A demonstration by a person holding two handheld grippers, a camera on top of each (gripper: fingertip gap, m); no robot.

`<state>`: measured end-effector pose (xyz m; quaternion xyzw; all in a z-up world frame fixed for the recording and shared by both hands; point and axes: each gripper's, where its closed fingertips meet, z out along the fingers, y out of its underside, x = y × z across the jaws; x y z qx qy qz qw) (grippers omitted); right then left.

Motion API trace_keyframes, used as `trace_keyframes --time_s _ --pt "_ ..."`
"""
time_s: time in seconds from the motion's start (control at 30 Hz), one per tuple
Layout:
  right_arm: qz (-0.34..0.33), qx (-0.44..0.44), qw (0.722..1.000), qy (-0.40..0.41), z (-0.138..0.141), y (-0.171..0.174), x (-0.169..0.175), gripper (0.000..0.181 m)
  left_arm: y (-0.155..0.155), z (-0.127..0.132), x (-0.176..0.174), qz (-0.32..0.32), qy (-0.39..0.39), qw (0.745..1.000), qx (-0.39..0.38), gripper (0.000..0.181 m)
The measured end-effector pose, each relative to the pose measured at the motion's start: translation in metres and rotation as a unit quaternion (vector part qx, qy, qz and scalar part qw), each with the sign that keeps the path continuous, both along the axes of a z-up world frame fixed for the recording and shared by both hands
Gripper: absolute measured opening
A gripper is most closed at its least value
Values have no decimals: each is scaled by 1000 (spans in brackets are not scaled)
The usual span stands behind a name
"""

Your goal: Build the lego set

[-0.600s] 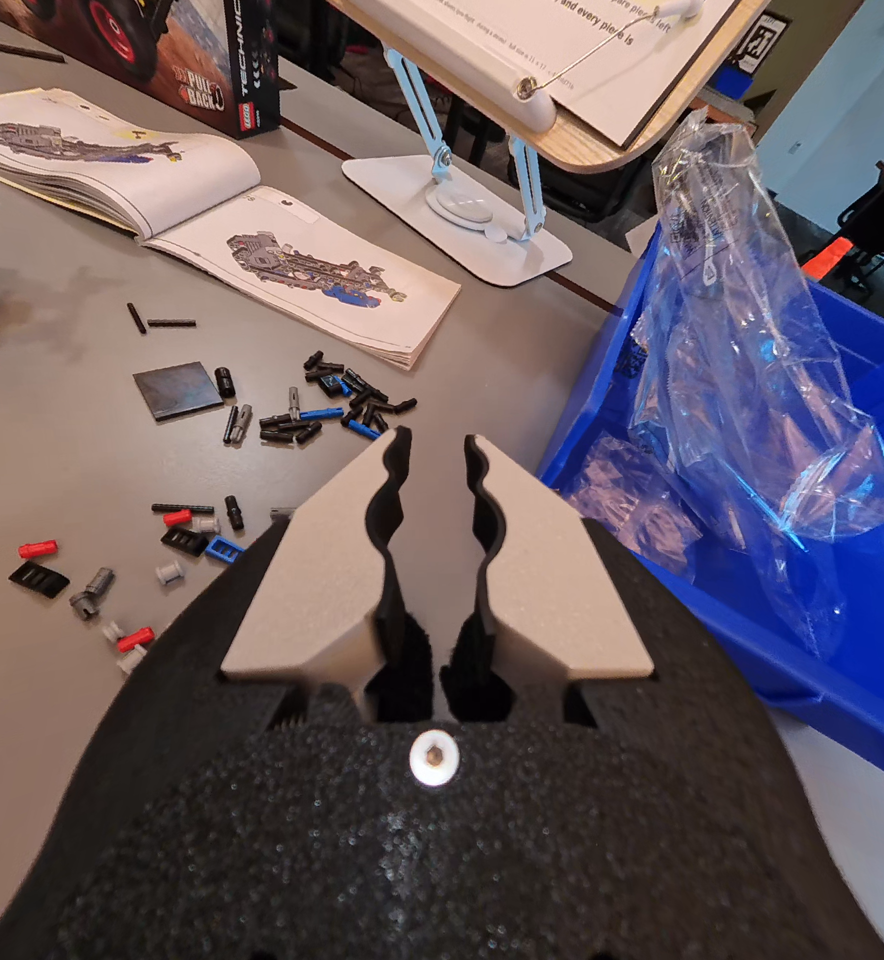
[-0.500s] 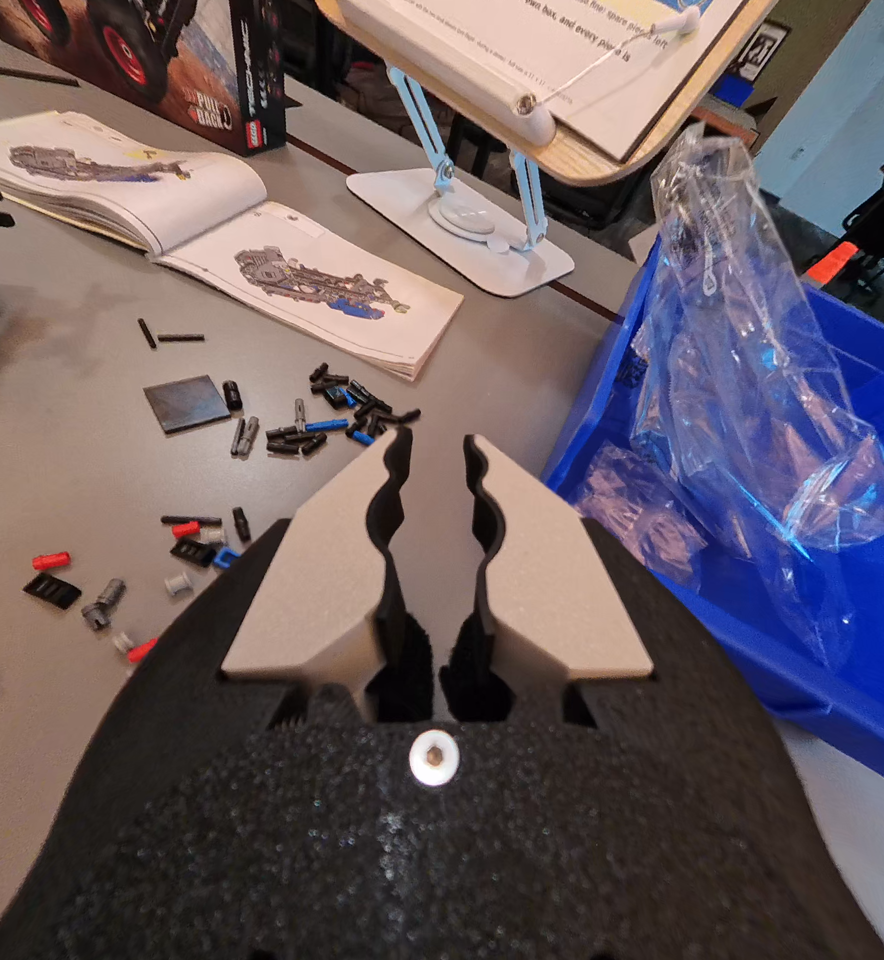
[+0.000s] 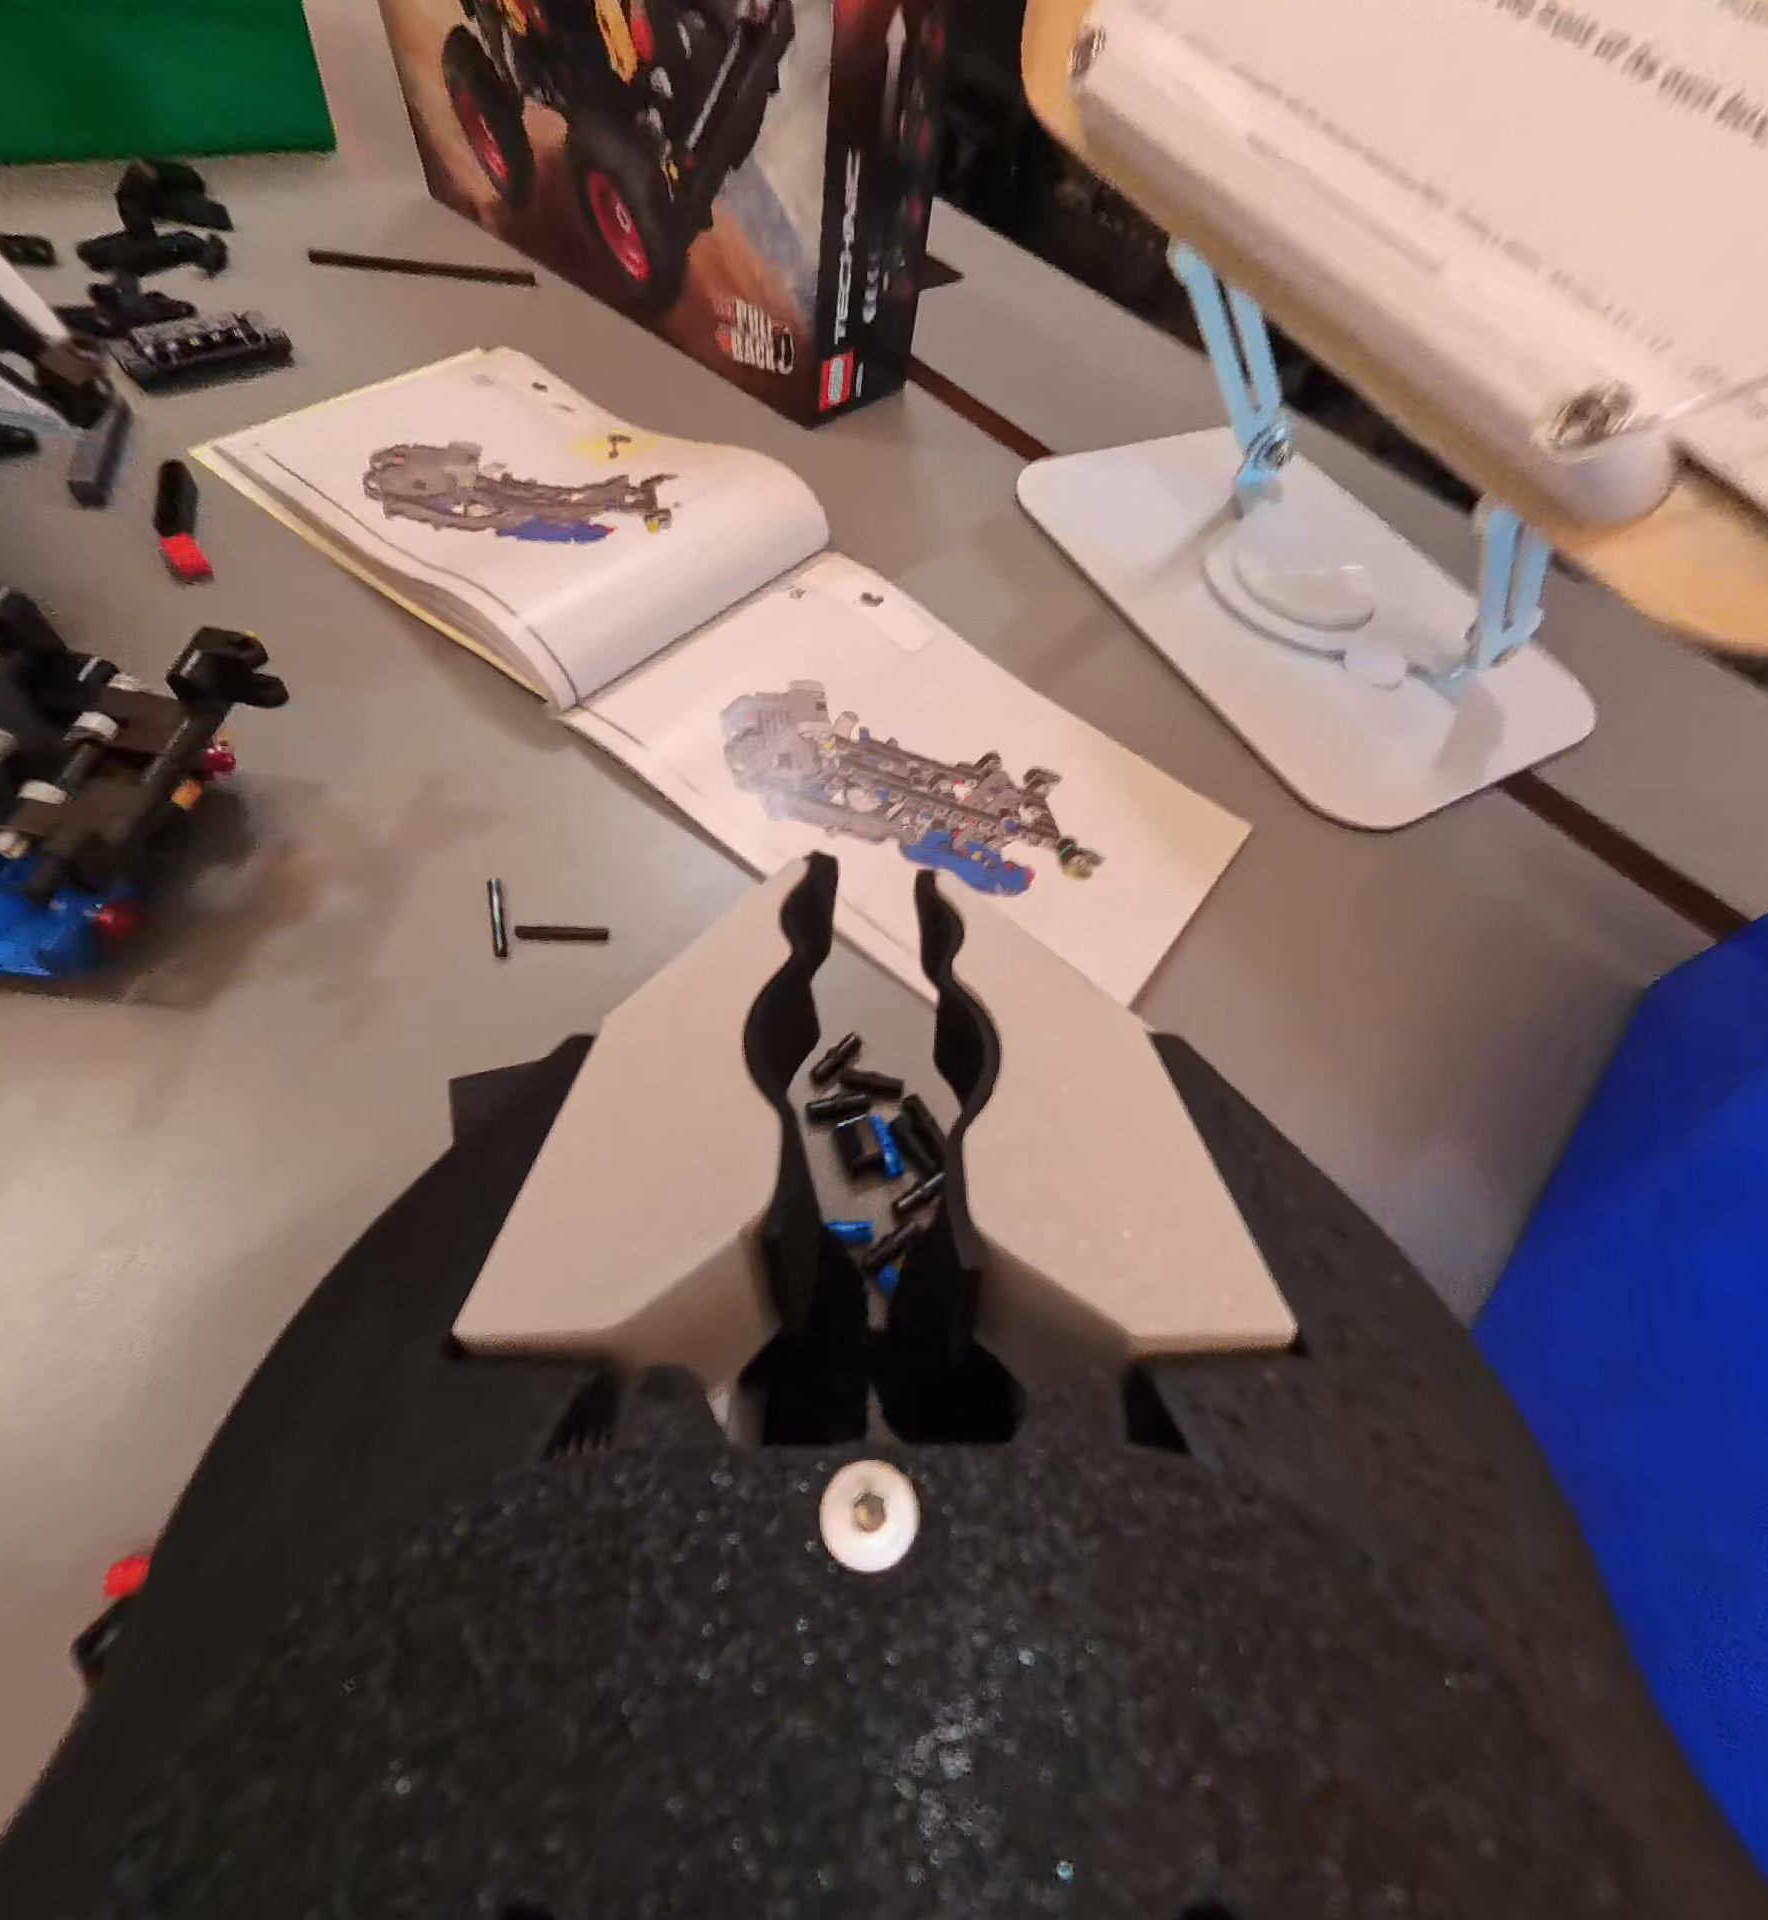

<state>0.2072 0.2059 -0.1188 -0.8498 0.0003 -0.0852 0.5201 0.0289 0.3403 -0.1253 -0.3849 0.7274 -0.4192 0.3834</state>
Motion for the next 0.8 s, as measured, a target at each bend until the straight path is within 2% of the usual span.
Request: trace_keyframes --time_s 0.27,0.37,0.5,0.63,0.8 --pt "39 -25 999 12 -20 12 -29 16 -6 2 -4 -4 -12 1000 -1 6" --pt "52 -25 998 13 -20 16 -38 16 -9 3 -5 -7 -33 999 40 6" --pt "107 18 993 53 -1 20 -69 16 -20 18 -9 -16 -82 993 79 6" --pt "203 78 968 122 38 22 -129 19 -30 35 -15 -10 -129 979 157 6" --pt "281 70 940 180 57 28 -187 29 -57 64 -25 -5 -171 957 234 6"
